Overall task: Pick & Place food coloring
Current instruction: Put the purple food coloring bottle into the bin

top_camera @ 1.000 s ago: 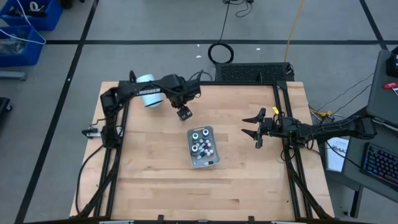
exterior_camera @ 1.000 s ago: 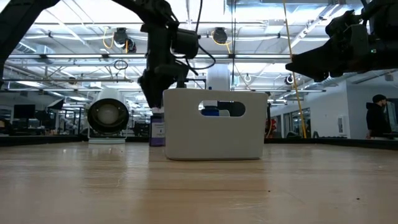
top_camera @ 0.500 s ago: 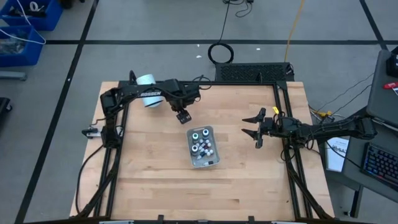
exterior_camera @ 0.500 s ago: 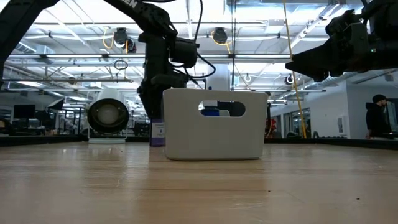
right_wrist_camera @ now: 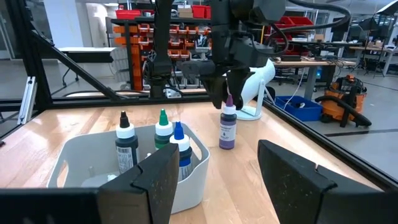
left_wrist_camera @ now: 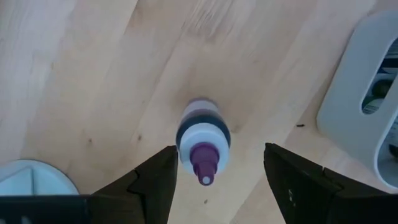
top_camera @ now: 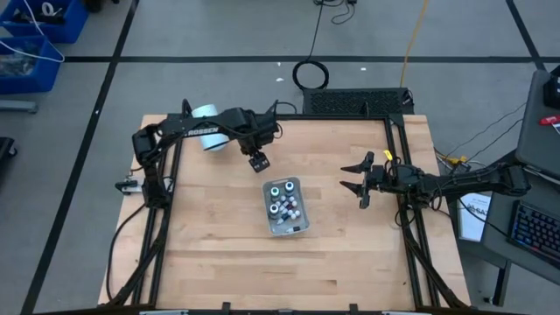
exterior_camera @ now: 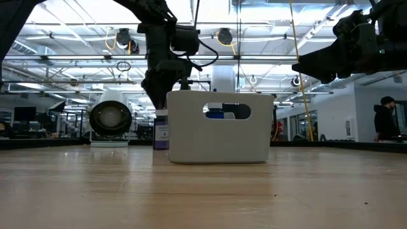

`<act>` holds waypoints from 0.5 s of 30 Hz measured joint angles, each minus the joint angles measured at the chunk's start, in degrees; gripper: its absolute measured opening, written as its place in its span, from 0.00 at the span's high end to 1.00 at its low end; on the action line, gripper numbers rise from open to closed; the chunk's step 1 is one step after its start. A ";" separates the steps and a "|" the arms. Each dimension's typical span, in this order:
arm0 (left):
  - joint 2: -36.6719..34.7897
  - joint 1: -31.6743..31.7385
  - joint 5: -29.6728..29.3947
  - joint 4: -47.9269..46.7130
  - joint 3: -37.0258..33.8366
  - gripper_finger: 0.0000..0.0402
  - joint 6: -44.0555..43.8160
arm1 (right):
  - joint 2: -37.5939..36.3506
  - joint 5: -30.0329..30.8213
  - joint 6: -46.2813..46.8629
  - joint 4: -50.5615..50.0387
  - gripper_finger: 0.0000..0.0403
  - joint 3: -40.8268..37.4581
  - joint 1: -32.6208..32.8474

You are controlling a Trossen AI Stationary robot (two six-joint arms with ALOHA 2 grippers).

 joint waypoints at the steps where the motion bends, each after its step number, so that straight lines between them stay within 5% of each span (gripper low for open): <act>1: 0.00 0.00 0.02 -0.02 0.00 0.41 0.00 | -0.01 0.00 0.00 -0.01 0.49 0.01 -0.01; 15: 0.15 0.02 -1.73 1.22 0.00 0.44 -0.15 | -0.01 0.00 0.00 -0.18 0.49 0.01 0.00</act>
